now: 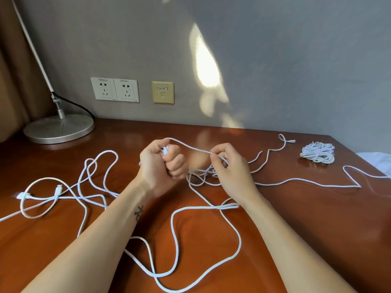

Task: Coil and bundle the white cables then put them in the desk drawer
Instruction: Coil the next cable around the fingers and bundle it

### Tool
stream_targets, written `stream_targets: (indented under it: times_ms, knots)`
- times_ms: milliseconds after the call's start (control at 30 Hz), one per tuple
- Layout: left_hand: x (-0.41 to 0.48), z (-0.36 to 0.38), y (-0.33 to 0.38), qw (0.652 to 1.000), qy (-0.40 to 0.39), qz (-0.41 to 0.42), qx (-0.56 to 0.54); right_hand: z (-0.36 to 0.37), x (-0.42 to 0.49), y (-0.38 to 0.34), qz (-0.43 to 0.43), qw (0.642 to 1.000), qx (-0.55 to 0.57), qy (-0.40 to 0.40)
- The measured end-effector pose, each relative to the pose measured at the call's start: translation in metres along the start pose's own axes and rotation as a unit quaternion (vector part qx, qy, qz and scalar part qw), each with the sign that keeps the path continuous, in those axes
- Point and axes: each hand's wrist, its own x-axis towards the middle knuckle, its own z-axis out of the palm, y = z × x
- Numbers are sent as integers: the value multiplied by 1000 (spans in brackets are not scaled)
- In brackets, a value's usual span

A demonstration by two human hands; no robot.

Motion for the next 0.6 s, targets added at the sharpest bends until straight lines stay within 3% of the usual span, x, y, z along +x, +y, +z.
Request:
stream_targets:
  times_ms: [367,600]
  knots:
    - [6,-16,8,949,61,96,-295,-1,-5,-5,-26,987,-80,-138]
    - [12,-15,10,953,152,109,-239,2,-8,-9,-18,982,-50,-183]
